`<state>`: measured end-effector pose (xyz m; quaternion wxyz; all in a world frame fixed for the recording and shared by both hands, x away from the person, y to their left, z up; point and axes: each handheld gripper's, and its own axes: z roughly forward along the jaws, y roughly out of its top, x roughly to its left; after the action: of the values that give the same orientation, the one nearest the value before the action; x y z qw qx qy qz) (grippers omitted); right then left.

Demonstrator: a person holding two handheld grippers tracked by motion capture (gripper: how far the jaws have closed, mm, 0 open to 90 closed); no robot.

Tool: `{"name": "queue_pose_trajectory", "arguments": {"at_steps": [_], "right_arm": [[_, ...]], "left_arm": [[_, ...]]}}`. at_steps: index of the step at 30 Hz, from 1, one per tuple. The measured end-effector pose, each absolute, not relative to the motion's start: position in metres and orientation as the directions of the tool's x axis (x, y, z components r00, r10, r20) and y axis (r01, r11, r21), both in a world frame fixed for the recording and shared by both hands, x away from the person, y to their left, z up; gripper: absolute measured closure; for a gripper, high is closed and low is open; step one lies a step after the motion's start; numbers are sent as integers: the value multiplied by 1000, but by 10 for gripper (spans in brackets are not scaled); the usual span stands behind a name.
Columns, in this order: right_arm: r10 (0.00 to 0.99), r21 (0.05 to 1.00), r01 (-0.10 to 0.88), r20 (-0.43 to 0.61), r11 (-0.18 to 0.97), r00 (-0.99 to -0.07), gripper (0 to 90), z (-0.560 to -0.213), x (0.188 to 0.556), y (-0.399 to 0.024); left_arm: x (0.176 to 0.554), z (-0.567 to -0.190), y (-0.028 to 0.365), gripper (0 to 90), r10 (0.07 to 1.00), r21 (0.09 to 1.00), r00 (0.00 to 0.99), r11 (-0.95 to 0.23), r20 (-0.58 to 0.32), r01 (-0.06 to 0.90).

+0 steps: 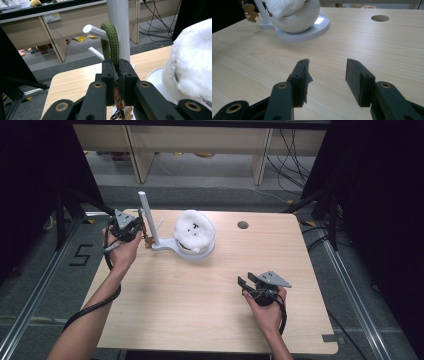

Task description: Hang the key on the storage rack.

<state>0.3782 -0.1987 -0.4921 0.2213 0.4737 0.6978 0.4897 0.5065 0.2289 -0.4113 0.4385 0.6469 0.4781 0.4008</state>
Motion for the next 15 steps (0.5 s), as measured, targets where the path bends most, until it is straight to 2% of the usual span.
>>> {"name": "queue_pose_trajectory", "arguments": {"at_steps": [15], "right_arm": [[877, 895, 441, 153, 73, -455, 543, -492, 378, -199]], "left_arm": [[504, -412, 229, 785, 961, 952, 252, -175, 110, 252]]}}
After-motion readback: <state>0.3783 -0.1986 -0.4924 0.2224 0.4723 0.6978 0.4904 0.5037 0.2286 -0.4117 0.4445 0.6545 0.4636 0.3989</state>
